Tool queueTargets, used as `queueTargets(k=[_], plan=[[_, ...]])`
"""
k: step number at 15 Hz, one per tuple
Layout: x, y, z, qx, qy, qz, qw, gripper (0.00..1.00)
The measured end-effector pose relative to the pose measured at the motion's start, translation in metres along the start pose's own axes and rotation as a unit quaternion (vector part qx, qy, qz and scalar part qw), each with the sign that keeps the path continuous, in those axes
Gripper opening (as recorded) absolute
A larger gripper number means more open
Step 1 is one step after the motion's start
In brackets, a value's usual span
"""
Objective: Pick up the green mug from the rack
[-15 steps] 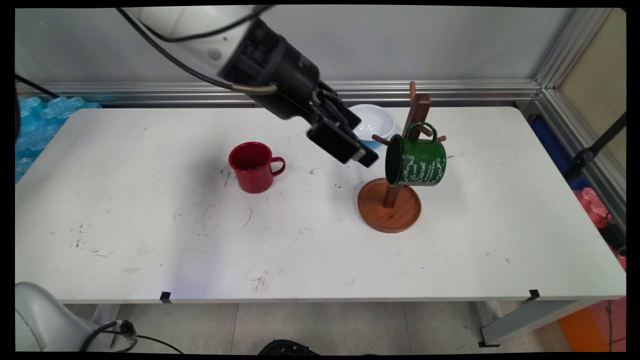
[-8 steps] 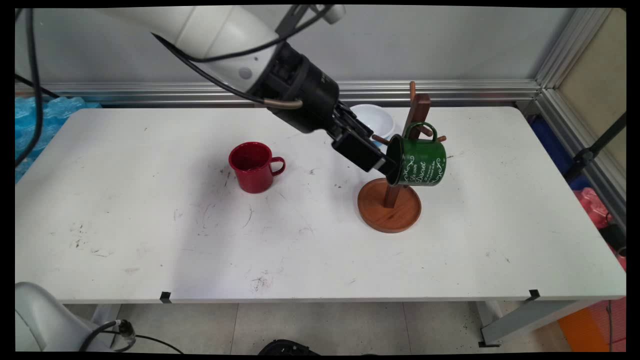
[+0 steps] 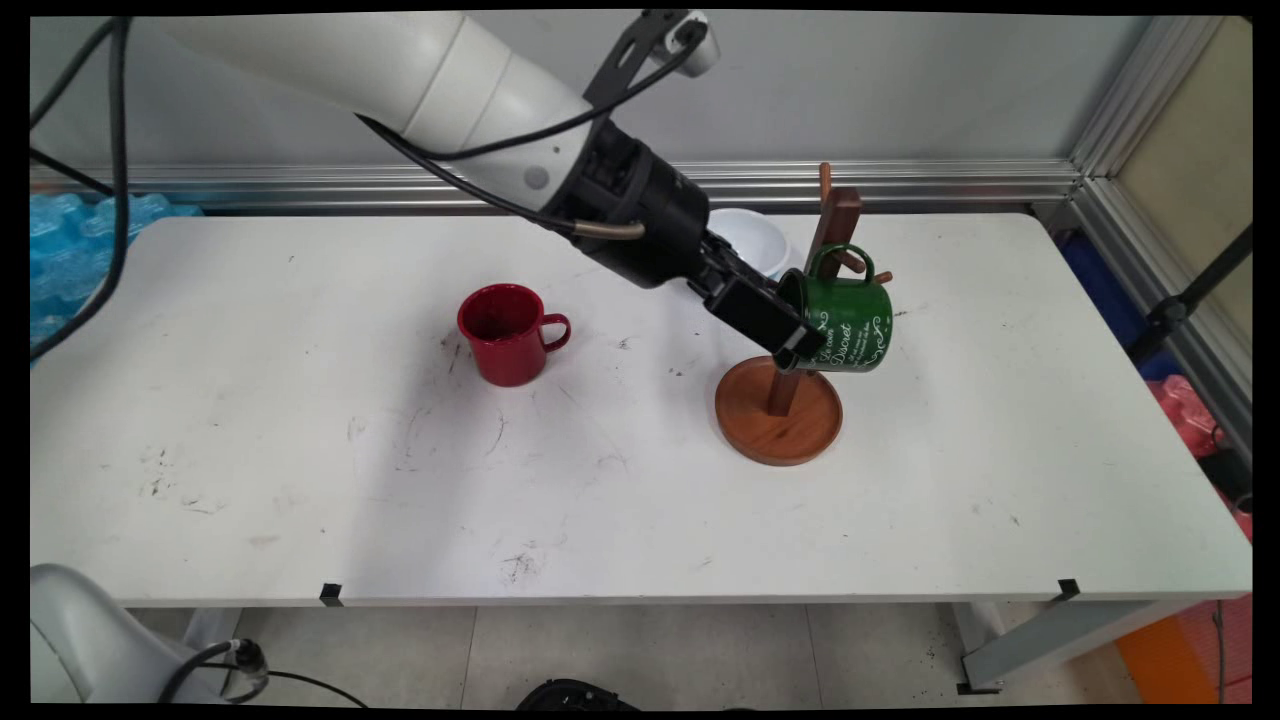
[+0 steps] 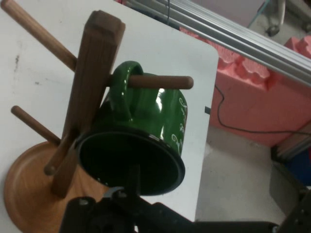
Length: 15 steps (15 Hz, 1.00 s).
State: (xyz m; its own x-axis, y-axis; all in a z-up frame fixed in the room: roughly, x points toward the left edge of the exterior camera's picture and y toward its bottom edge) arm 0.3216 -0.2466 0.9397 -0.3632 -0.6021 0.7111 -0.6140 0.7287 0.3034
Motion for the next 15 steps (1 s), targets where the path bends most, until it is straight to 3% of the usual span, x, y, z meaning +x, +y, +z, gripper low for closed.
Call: queueTargets(k=[15], plan=[[-0.011, -0.007, 0.031, -0.008, 0.032, -0.086, 0.9957, 1.0]])
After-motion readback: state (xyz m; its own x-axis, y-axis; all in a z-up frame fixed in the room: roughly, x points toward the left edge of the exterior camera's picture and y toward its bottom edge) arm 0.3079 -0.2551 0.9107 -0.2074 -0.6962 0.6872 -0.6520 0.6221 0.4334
